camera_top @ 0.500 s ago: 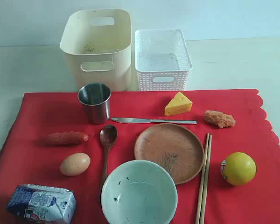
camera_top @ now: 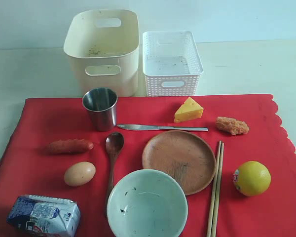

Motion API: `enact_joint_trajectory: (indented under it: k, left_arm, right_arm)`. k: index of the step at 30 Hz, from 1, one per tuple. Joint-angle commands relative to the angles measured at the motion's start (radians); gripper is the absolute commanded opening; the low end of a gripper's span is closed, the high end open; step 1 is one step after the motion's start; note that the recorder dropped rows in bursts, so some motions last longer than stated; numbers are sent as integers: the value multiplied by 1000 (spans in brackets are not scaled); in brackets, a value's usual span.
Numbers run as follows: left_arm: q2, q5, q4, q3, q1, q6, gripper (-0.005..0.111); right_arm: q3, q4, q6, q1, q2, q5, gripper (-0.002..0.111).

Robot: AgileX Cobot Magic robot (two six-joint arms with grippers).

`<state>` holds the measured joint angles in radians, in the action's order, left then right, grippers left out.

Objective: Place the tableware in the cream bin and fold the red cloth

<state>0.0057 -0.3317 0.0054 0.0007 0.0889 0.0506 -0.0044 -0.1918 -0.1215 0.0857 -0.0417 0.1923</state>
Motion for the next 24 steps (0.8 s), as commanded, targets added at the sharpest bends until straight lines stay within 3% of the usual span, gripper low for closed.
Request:
enact_joint_trajectory:
  k: [1,19,24]
  left_arm:
    - [-6,8,-5,-1,-2,-1,3]
    - [-6,8,-5,-1,-2,-1,3]
    - [-6,8,-5,-1,-2,-1,3]
  right_arm:
    - [4,1,-8,-7,7,1,0]
    - [4,-2,-8,-7,7,-33,0]
    - [4,-131,-8,-7,7,-52,0]
